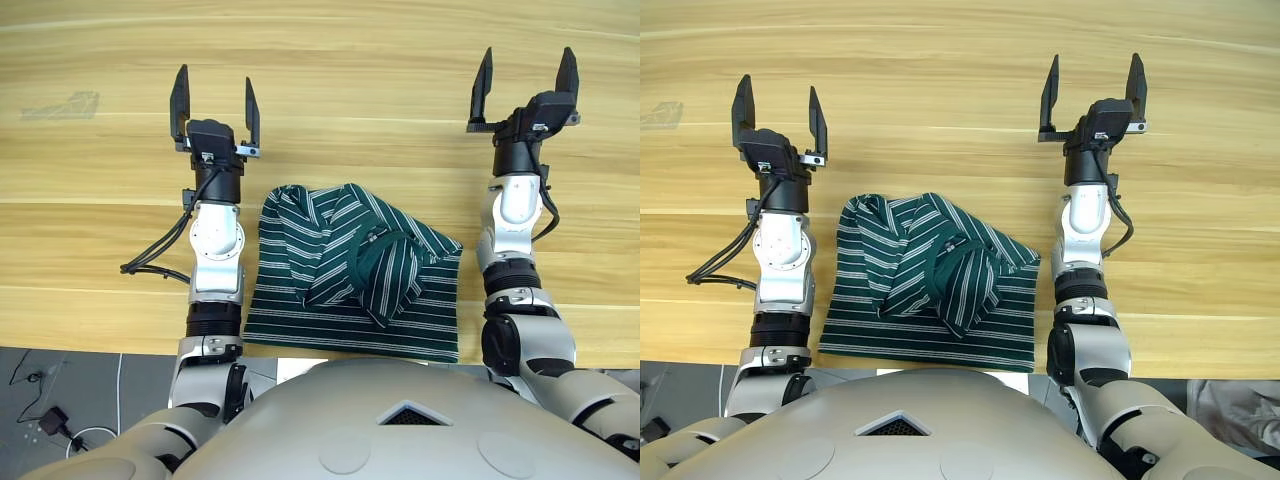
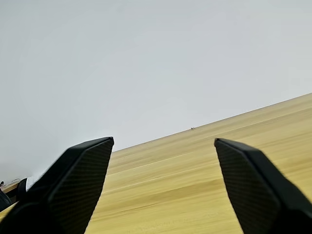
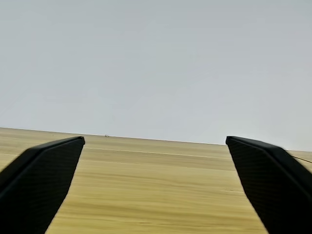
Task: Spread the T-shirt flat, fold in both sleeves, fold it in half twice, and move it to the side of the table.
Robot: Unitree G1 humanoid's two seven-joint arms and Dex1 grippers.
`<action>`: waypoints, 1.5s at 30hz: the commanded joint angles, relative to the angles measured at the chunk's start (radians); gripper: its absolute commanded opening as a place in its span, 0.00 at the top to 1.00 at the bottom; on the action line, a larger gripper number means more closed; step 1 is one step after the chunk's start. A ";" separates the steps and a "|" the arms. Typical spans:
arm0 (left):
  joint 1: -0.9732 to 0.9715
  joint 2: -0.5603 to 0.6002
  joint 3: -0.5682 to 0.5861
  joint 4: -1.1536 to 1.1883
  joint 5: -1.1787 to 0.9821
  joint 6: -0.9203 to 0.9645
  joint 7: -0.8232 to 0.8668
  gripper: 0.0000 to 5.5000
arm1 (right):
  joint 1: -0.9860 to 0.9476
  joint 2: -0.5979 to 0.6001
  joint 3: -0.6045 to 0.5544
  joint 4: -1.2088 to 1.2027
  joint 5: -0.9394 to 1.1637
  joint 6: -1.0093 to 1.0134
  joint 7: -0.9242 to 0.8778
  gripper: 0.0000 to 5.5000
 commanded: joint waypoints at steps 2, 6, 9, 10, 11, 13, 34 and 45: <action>0.017 0.010 -0.020 -0.027 0.007 -0.001 -0.022 0.30 | 0.011 -0.003 -0.002 -0.008 -0.005 0.002 -0.011 0.02; 0.174 0.035 -0.112 -0.248 0.047 0.087 -0.119 0.30 | -0.010 0.011 0.009 0.007 -0.014 0.010 -0.022 0.02; 0.380 0.106 -0.191 -0.482 0.055 0.175 -0.244 0.30 | 0.007 0.023 0.015 -0.026 -0.022 0.017 -0.039 0.02; 0.466 0.138 -0.223 -0.570 0.060 0.211 -0.289 0.30 | 0.012 0.027 0.017 -0.038 -0.025 0.022 -0.045 0.02; 0.536 0.164 -0.244 -0.643 0.065 0.242 -0.325 0.30 | 0.017 0.032 0.020 -0.051 -0.030 0.026 -0.051 0.02; 0.653 0.211 -0.283 -0.749 0.099 0.301 -0.377 0.30 | 0.024 0.040 0.023 -0.074 -0.037 0.040 -0.063 0.02; 0.721 0.307 -0.390 -0.716 -0.156 0.356 -0.583 0.30 | 0.022 0.060 0.053 -0.111 -0.070 0.085 -0.105 0.02; 0.677 0.290 -0.437 -0.588 0.006 0.319 -0.507 0.30 | 0.023 0.064 0.058 -0.115 -0.074 0.087 -0.105 0.02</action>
